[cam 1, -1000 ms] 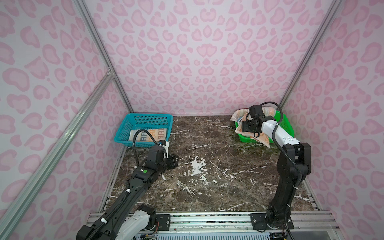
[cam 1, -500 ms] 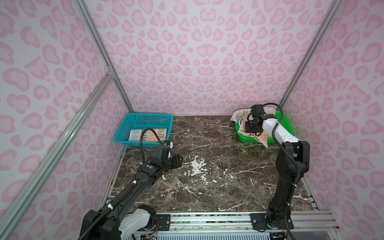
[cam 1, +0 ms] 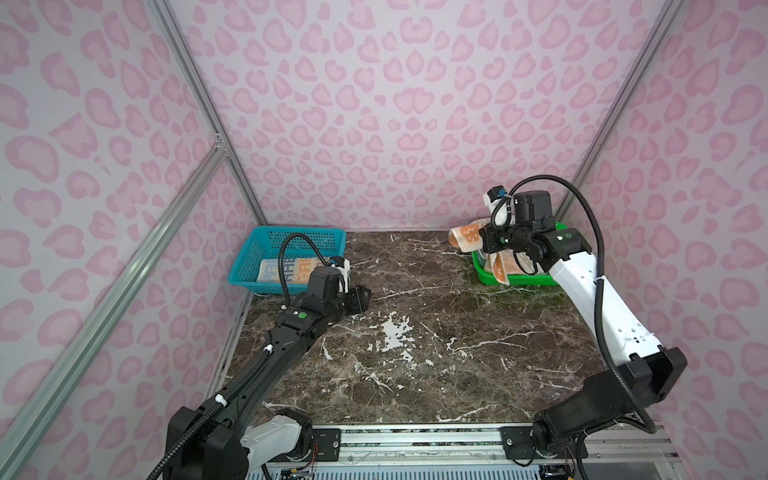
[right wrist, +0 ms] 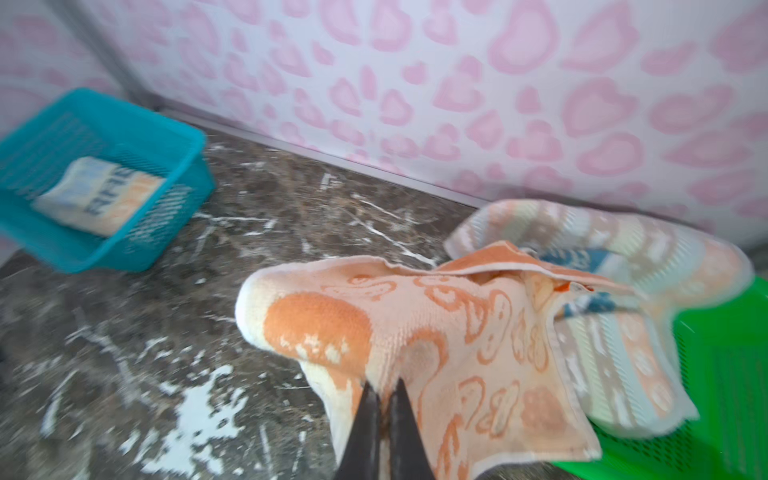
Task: Fold and stack the towels
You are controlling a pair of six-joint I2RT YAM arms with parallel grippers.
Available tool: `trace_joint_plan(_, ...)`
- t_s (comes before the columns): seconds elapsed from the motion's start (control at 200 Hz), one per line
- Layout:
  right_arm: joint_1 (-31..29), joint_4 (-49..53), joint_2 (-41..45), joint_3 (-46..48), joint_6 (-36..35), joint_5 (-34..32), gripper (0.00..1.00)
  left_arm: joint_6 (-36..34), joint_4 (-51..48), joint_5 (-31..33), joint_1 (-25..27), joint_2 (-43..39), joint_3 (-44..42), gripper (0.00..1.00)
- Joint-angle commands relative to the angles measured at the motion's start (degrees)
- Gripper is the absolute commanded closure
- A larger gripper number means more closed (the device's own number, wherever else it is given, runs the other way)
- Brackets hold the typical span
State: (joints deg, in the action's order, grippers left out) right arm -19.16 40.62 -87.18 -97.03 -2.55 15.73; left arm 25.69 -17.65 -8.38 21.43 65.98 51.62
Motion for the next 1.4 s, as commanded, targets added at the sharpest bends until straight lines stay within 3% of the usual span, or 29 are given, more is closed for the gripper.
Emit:
trace_joint_plan(0.0,-4.2,2.3,1.9,1.9,-2.7,10.8,1.0,-1.2,-2.2,2.7,-0.2,-1.9,1.8,0.41)
trace_joint_plan(0.13,-5.1,-0.9,4.7,10.4,-0.3,18.0,1.0,-1.1,-3.3,4.6,-0.3,-4.9,1.1,0.4)
trace_joint_plan(0.23,-2.0,-4.2,4.8,20.1,5.7,16.9,1.0,-1.6,-4.0,5.6,-0.4,-6.0,0.3,0.39)
trace_joint_plan(0.33,4.1,-1.0,0.6,24.8,13.2,7.7,0.69,-1.9,-4.8,5.0,-0.4,-4.9,0.1,0.38)
trace_joint_plan(0.405,5.9,2.4,-1.5,26.0,13.9,3.1,0.39,-1.8,-4.5,3.7,-0.4,-3.3,0.0,0.38)
trace_joint_plan(0.515,2.7,0.2,2.0,28.1,11.6,-2.4,0.29,-1.5,-3.9,1.2,-0.4,-0.2,0.0,0.38)
trace_joint_plan(0.84,-4.1,0.7,4.6,32.4,5.5,-5.8,0.31,-2.4,-2.7,-4.5,0.2,9.6,1.5,0.37)
trace_joint_plan(0.955,-4.4,-1.8,2.8,35.9,9.6,-8.6,0.33,-2.6,-2.2,-7.0,0.6,12.1,3.4,0.37)
trace_joint_plan(1.135,-4.2,-7.1,6.3,41.9,16.3,-8.6,0.33,-1.8,-3.9,-16.1,4.3,21.3,12.6,0.35)
trace_joint_plan(1.395,1.8,-8.4,18.5,52.2,23.2,-10.1,0.23,10.2,-0.6,-19.8,14.3,35.1,22.8,0.35)
